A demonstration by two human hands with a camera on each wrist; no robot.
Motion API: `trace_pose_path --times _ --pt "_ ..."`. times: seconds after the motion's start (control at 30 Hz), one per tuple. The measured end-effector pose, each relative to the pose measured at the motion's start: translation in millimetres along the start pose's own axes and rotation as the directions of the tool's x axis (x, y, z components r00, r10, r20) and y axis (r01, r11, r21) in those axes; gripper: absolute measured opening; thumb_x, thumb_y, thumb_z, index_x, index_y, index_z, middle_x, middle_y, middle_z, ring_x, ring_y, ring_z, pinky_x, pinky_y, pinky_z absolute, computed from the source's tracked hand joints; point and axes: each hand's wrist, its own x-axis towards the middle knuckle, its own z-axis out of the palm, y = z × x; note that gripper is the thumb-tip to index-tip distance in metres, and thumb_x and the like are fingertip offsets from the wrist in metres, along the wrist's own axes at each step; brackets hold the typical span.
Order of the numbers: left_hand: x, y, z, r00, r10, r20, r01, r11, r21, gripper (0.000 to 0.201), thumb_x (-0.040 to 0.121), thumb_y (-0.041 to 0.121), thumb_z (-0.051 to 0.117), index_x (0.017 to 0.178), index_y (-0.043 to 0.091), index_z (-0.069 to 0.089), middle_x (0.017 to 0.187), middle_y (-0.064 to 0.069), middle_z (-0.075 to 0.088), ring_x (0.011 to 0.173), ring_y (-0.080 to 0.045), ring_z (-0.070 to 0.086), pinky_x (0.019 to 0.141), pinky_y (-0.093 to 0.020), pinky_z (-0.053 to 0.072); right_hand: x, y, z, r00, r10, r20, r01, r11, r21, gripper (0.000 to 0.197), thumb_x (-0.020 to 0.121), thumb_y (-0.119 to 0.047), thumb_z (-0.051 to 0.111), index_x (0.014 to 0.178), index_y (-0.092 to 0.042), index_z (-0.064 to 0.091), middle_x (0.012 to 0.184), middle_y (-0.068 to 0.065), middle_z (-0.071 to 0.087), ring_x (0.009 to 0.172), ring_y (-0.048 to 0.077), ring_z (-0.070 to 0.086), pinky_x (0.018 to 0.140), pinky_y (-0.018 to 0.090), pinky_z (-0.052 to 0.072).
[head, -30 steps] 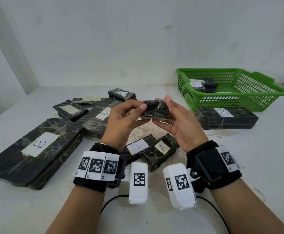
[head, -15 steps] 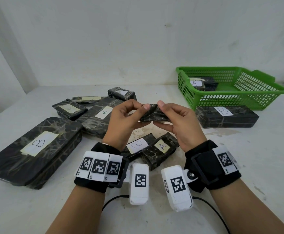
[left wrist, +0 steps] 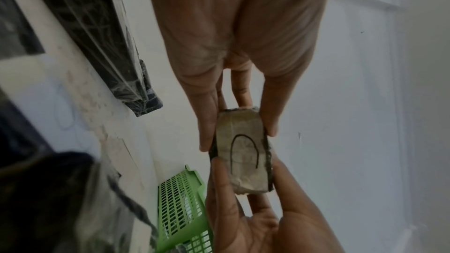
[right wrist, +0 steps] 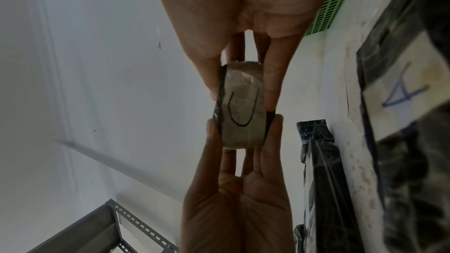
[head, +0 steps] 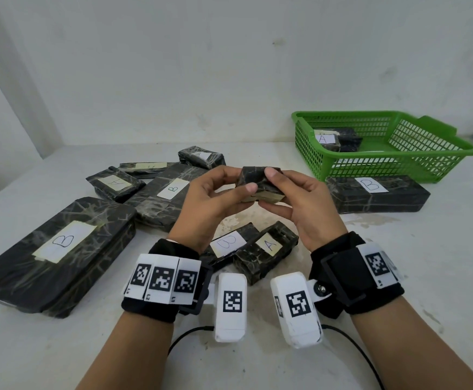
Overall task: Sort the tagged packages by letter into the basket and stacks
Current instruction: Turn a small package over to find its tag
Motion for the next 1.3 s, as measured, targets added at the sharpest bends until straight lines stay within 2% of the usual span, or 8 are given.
trace_pose_path --times 0.13,0.23,0.4,0.7,0.83,0.97,1.1,1.3 --pt "1.7 0.5 -3.0 0.996 0.0 -0.091 -0.001 1.0 -0.014 0.023 0.087 -0.003 0.065 0.109 -0.002 0.06 0.099 -0.013 0.066 0.079 -0.014 0.071 0.071 -0.031 0.06 -1.9 1.7 3.3 0.997 -0.005 0.071 0.005 1.0 0.004 0.022 0.089 -0.014 0.068 0.108 -0.003 0.071 0.096 0.011 0.073 0.088 0.018 0.073 0.079 0.031 0.06" --pt "2.0 0.0 -3.0 0.996 -0.012 -0.091 0.009 1.0 -0.03 0.034 0.083 0.001 0.073 0.114 -0.002 0.06 0.11 -0.018 0.064 0.083 -0.014 0.071 0.072 -0.029 0.058 -1.8 3.0 3.9 0.997 -0.041 0.067 0.041 0.999 0.001 0.02 0.09 -0.008 0.066 0.108 -0.001 0.07 0.095 0.011 0.072 0.089 0.018 0.072 0.079 0.031 0.059" --pt "0.6 2.4 -1.1 0.998 0.009 -0.068 -0.011 0.999 -0.032 0.019 0.085 -0.001 0.068 0.093 0.015 0.065 0.084 0.004 0.074 0.078 -0.01 0.071 0.071 -0.028 0.059 -0.9 -0.5 2.6 0.997 -0.015 0.08 0.013 1.0 0.028 0.017 0.09 -0.015 0.067 0.104 -0.005 0.071 0.094 0.008 0.073 0.09 0.017 0.071 0.081 0.031 0.059" --pt "1.3 2.6 -2.7 0.995 -0.032 -0.093 0.027 0.998 -0.061 0.013 0.087 0.006 0.068 0.097 0.012 0.063 0.097 -0.01 0.067 0.082 -0.015 0.069 0.072 -0.028 0.059 -0.6 1.1 3.2 0.993 -0.027 0.113 0.027 1.0 0.008 0.021 0.09 -0.003 0.064 0.111 -0.003 0.069 0.104 0.015 0.071 0.095 0.021 0.07 0.084 0.031 0.059" --pt "3.9 1.3 -5.7 0.992 -0.02 -0.121 0.018 1.0 -0.012 0.02 0.088 -0.004 0.064 0.106 0.004 0.061 0.103 -0.017 0.062 0.078 -0.015 0.069 0.071 -0.03 0.06 -1.4 1.8 5.1 0.992 -0.004 0.123 0.002 1.0 0.018 0.016 0.093 -0.012 0.063 0.106 -0.007 0.071 0.098 0.008 0.072 0.091 0.016 0.071 0.082 0.03 0.059" --pt "2.7 2.0 -3.8 0.994 -0.031 -0.103 0.032 0.999 0.001 0.022 0.085 0.002 0.071 0.105 0.006 0.063 0.098 -0.012 0.064 0.079 -0.016 0.069 0.073 -0.031 0.06 -1.4 2.4 3.3 0.996 -0.026 0.09 0.025 1.0 0.011 0.011 0.093 -0.004 0.062 0.097 -0.006 0.071 0.088 0.008 0.072 0.085 0.017 0.072 0.077 0.031 0.061" --pt "0.4 2.1 -1.6 0.992 -0.004 -0.127 0.01 0.999 0.047 0.002 0.091 0.007 0.065 0.094 0.008 0.065 0.089 -0.01 0.066 0.08 -0.018 0.068 0.073 -0.035 0.061 -1.6 2.5 4.5 0.996 -0.006 0.094 0.006 1.0 -0.003 0.01 0.092 -0.002 0.062 0.096 -0.004 0.071 0.093 0.014 0.07 0.089 0.02 0.07 0.076 0.03 0.061" --pt "0.7 2.2 -3.4 0.99 0.032 -0.138 -0.022 0.997 0.071 0.011 0.091 0.005 0.064 0.081 0.007 0.06 0.092 -0.019 0.064 0.081 -0.023 0.067 0.071 -0.036 0.062 -3.4 3.2 5.9 0.996 -0.016 0.092 0.016 1.0 0.003 0.013 0.09 -0.013 0.065 0.097 -0.005 0.072 0.086 0.007 0.074 0.086 0.017 0.072 0.076 0.03 0.061"
